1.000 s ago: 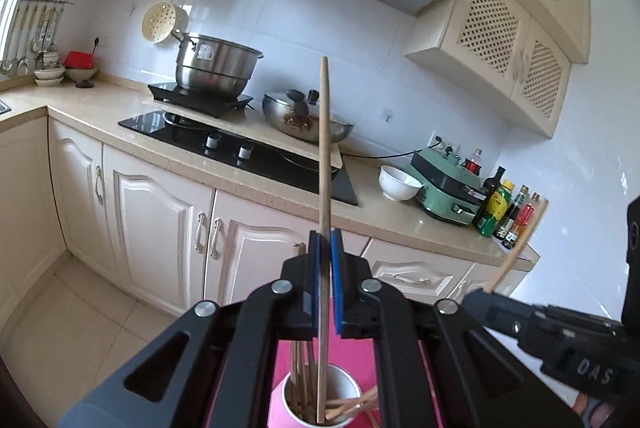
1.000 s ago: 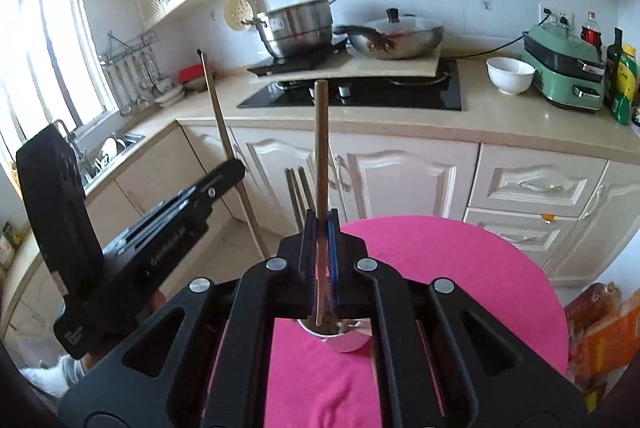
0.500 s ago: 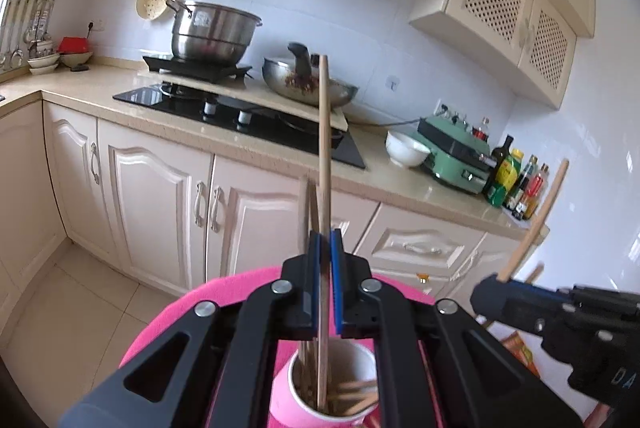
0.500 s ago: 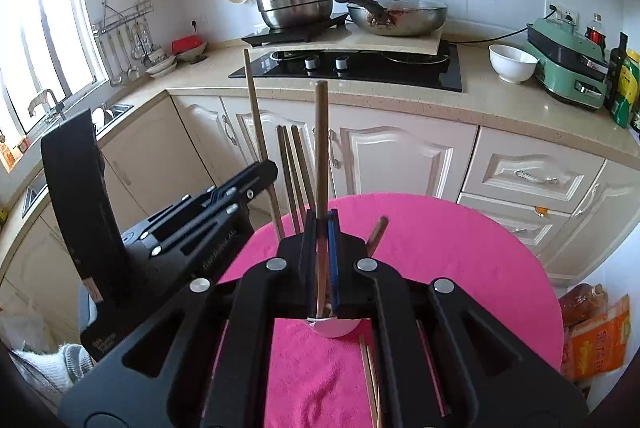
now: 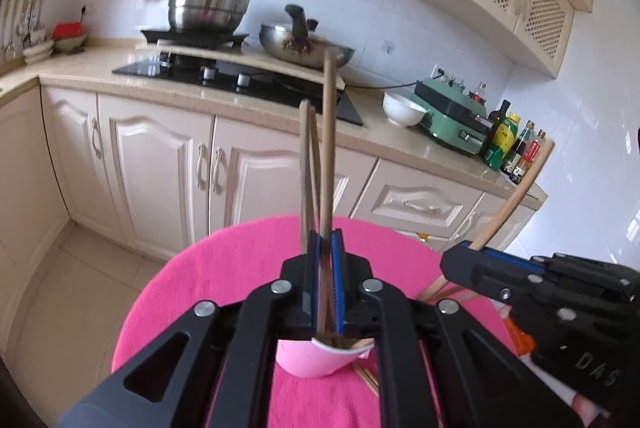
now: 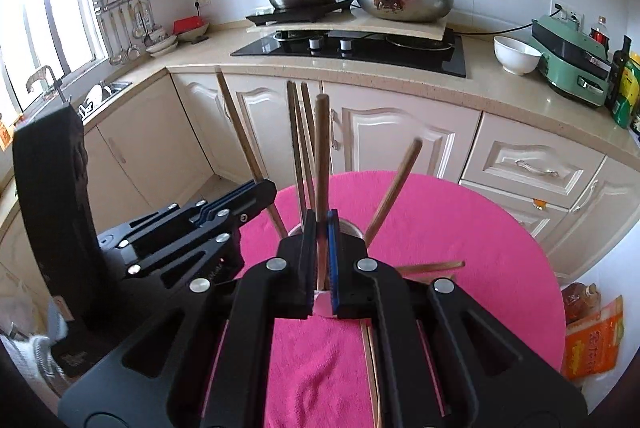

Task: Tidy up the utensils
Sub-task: 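Lower both chopsticks into the pink cup and open both grippers, then move both open grippers back down to the remaining chopsticks, then close the left gripper on a chopstick while the right gripper grasps another, then lift both held chopsticks up over the pink cup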

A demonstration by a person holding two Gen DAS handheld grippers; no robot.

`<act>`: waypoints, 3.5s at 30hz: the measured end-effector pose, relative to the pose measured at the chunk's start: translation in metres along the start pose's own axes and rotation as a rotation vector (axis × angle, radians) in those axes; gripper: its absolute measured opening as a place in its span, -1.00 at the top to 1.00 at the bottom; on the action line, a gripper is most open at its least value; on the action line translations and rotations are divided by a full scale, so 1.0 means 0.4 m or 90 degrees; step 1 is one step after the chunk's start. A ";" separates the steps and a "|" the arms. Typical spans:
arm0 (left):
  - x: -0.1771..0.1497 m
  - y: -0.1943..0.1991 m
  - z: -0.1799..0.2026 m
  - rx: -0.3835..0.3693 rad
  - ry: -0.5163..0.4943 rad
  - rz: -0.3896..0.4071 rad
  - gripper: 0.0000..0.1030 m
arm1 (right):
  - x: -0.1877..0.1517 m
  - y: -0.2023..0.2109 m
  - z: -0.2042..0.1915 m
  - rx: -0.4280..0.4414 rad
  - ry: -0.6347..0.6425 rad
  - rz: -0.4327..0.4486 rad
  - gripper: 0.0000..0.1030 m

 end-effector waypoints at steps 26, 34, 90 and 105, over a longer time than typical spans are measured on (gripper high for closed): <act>-0.058 0.129 0.064 0.072 0.047 -0.073 0.30 | -0.008 0.096 0.048 0.042 -0.016 0.013 0.51; -0.145 0.098 0.151 0.064 0.066 -0.151 0.30 | -0.032 0.192 0.154 0.032 -0.004 0.008 0.52; -0.394 -0.025 0.147 -0.027 0.144 -0.467 0.89 | -0.312 -0.209 0.322 -0.060 -0.062 -0.411 0.52; -0.390 0.053 0.123 -0.108 0.061 -0.452 0.89 | -0.289 -0.209 0.356 -0.073 -0.121 -0.397 0.88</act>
Point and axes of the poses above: each gripper's, at about its wrist camera, not at the fingertips, and y roughly against the way its jaws point, z to its right, x to its top, the point moved 3 cm from there along -y, roughly the way its jaws point, and after that the axes turned 13 degrees about -y, right-handed, at the moved point
